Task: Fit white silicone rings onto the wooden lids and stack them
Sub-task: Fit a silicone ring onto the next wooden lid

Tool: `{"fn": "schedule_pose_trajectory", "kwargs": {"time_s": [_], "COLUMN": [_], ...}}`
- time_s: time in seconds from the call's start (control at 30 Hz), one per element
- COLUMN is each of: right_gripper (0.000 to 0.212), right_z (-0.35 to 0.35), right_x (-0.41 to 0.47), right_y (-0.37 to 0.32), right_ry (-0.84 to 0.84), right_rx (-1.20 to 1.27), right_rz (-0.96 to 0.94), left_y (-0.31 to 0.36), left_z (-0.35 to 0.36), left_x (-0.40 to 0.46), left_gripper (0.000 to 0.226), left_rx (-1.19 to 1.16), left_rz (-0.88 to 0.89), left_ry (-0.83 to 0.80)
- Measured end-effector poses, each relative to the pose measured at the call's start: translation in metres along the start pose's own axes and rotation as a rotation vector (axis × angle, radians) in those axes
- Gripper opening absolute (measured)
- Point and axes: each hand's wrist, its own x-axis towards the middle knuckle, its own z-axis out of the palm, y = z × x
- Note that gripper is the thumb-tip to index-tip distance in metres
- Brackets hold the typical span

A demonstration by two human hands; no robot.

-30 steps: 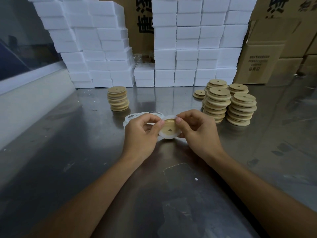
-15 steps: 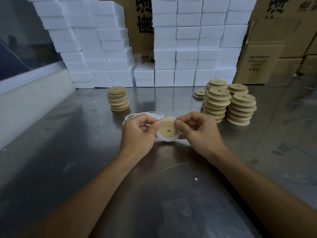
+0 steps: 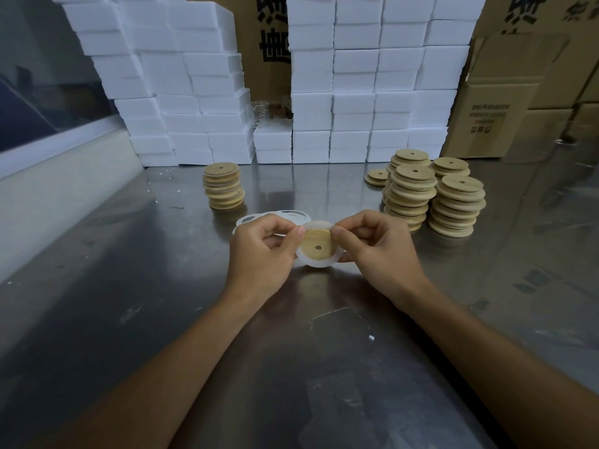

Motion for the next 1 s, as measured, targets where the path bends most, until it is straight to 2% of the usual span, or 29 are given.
{"fn": "schedule_pose_trajectory", "kwargs": {"time_s": [0.57, 0.8, 1.0], "right_gripper": [0.003, 0.002, 0.001], "right_z": [-0.0068, -0.0075, -0.0077], "right_x": [-0.0004, -0.0001, -0.0013], "right_y": [-0.0023, -0.0023, -0.0041], "right_ry": [-0.066, -0.081, -0.104], "right_rx": [-0.069, -0.074, -0.072], "right_rz": [-0.045, -0.073, -0.100], "left_y": [0.0004, 0.0015, 0.0016], "left_z": [-0.0060, -0.0052, -0.0057], "left_x": [-0.0004, -0.0030, -0.0033], "left_gripper": [0.024, 0.011, 0.011], "left_rx": [0.020, 0.048, 0.084], "left_rz": [0.100, 0.155, 0.161], "left_ry": [-0.098, -0.127, -0.118]}}
